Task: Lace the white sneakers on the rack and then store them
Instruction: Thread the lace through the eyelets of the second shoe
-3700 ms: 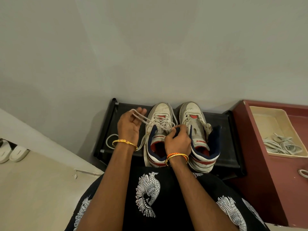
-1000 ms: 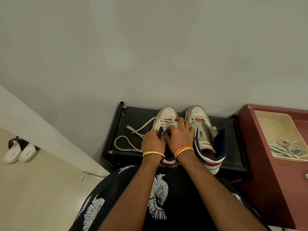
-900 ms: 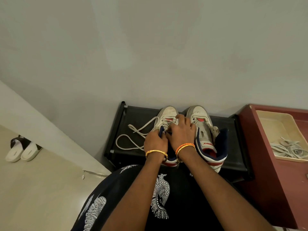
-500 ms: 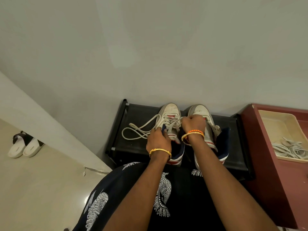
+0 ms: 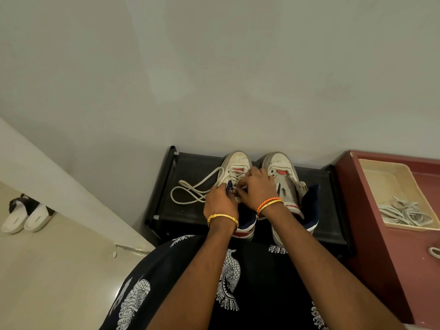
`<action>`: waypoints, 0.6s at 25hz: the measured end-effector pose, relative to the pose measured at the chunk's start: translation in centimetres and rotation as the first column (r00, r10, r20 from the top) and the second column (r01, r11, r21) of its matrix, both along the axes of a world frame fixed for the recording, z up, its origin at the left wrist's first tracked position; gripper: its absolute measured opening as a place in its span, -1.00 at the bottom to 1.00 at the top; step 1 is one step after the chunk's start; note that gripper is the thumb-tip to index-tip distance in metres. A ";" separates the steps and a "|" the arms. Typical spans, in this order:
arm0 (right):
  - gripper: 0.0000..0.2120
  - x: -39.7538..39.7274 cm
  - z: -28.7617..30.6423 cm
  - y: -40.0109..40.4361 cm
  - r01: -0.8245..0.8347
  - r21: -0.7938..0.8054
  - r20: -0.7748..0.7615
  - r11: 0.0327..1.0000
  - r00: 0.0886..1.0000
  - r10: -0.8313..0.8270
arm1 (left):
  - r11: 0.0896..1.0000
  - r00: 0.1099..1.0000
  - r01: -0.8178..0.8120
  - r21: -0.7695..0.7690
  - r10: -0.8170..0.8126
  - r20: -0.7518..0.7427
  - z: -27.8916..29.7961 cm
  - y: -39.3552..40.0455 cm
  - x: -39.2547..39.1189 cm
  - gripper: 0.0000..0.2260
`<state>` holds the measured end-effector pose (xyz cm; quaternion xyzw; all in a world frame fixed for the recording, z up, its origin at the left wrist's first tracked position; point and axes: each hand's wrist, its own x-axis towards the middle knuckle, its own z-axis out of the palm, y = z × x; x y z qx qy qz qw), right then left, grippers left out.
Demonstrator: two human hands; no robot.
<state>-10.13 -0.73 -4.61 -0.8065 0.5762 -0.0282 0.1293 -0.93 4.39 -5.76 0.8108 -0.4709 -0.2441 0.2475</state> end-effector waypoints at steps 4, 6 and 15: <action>-0.94 -1.1 0.4 0.0 0.203 0.063 0.579 0.977 0.790 -0.201 | 1.000 0.997 -0.019 0.002 0.019 0.070 0.4 0.1 0.1 -0.80; -0.97 -3.0 2.2 -0.9 0.340 0.301 0.830 0.891 0.366 -0.420 | 1.000 0.997 -0.023 0.006 0.022 0.070 0.4 0.0 0.1 -0.79; -0.86 -4.8 2.0 0.1 0.365 0.751 0.607 0.550 -0.056 -0.792 | 1.000 0.999 -0.024 0.010 0.024 0.039 0.7 0.2 -0.2 -0.78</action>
